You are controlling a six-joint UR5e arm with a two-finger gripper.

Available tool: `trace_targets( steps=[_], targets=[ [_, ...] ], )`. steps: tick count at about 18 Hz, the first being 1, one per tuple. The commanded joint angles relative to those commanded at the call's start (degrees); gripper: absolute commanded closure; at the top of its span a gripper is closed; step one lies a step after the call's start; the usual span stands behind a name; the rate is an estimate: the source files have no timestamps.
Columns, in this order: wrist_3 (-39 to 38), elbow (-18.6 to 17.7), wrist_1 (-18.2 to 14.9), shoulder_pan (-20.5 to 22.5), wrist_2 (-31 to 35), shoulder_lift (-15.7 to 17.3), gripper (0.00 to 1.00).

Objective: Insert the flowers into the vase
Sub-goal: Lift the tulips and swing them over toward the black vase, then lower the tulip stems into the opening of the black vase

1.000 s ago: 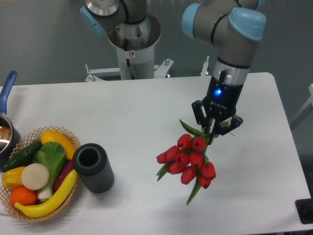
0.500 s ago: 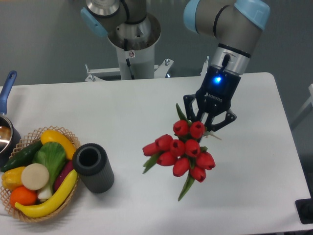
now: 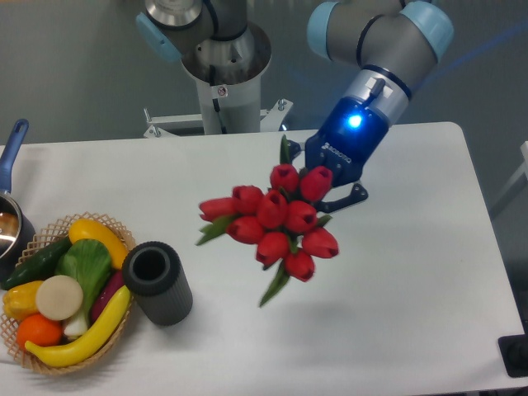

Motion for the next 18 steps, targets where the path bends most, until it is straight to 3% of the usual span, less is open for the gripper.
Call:
trace_targets(
  steps=[4, 8, 18],
  targets=[
    [-3.94, 1.14, 0.0, -2.64, -2.73, -0.09, 0.96],
    [-4.57, 1.23, 0.35, -3.17, -9.93, -0.53, 0.96],
    [-4.48, 3.95, 1.49, -7.21, -12.67, -3.96, 0.95]
  ],
)
